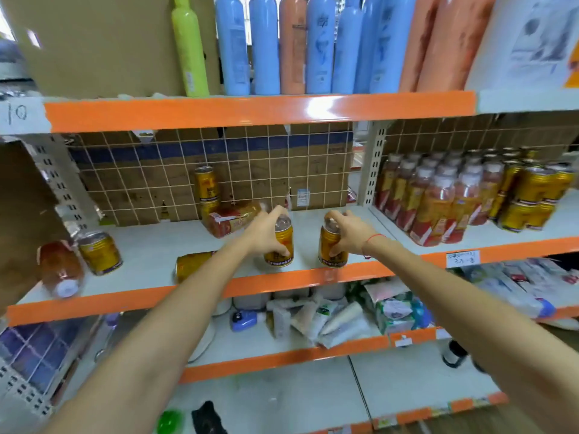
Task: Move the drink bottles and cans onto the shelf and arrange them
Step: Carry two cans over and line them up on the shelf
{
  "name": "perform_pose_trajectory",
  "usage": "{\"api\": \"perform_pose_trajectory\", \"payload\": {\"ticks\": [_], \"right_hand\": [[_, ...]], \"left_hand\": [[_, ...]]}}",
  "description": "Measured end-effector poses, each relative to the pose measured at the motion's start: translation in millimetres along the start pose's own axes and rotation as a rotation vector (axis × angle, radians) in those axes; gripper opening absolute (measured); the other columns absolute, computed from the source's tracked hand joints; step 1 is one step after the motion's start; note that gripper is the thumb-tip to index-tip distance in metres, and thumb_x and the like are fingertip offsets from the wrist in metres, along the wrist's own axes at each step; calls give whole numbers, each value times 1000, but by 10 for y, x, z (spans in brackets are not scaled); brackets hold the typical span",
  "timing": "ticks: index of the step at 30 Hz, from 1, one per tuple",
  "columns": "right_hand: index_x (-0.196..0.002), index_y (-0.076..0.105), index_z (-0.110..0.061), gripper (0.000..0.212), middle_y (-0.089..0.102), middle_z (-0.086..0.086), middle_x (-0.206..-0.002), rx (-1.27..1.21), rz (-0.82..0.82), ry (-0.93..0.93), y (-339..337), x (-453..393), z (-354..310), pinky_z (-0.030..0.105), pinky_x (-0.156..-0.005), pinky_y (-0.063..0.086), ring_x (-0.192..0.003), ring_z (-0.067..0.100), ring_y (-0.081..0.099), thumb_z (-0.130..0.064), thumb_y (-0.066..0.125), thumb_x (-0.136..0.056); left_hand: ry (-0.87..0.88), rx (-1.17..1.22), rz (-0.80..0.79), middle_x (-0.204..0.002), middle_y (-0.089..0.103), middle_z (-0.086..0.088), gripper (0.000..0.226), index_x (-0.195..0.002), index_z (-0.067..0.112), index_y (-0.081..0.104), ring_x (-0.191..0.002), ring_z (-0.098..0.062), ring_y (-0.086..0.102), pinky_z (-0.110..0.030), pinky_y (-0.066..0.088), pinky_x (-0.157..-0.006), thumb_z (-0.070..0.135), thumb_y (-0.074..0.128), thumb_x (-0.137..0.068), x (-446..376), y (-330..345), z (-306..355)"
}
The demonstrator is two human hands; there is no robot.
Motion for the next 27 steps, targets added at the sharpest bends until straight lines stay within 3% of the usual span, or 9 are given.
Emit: {"api": "perform_pose_trajectory", "payload": {"ticks": [4, 11, 14, 19, 22, 27], "right_hand": [[-129, 37, -19, 73, 42, 12, -119, 5, 14, 120, -155, 413, 534, 39, -81, 48, -103, 36, 53, -21, 79, -69], [-132, 31, -16, 81, 40, 14, -120, 82, 45, 304, -470, 1066, 1544, 37, -73, 47, -100, 35, 52, -30, 80, -70], [-134, 30, -15, 82, 39, 15, -121, 109, 45, 384, -703, 1355, 2043, 42, -80, 51, -102, 37, 52, -30, 80, -71], [-131, 32, -16, 77, 39, 15, -123, 145, 56, 469, -1018, 1741, 2816, 45, -78, 52, -97, 37, 54, -31, 79, -71], [-134, 31, -18, 80, 40, 15, -122, 153, 81, 498, -1199, 1969, 3233, 44, -79, 52, -99, 36, 54, -31, 79, -71], [-136, 32, -18, 81, 40, 13, -128, 130, 141, 567, -1469, 2290, 3870, 42, -86, 50, -111, 34, 50, -29, 80, -71]], "left_hand": [[109, 18, -70, -124, 49, -10, 77, -121, 16, 41, -115, -27, 48, -34, 44, -86, 23, 88, -61, -256, 350, 520], [280, 38, -180, -132, 44, -13, 85, -132, 10, 37, -123, -28, 43, -33, 39, -95, 24, 87, -65, -734, 1017, 1659], [339, 47, -215, -128, 44, -13, 87, -129, 15, 36, -118, -29, 45, -35, 42, -93, 29, 89, -61, -958, 1334, 2227], [441, 41, -243, -125, 42, -10, 85, -125, 20, 35, -114, -27, 43, -35, 42, -87, 34, 88, -61, -1223, 1745, 3065], [476, 67, -268, -121, 41, -7, 81, -128, 17, 36, -111, -22, 41, -28, 37, -83, 28, 86, -66, -1368, 1969, 3532], [529, 66, -265, -124, 32, -10, 81, -129, 20, 35, -113, -29, 41, -35, 40, -94, 27, 86, -67, -1535, 2281, 4249]]}}
Point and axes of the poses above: each hand's wrist, its own x-axis away from the middle knuckle, its own y-axis out of the palm, z = x × y, the point moved 1 cm from there along -x, towards the middle knuckle
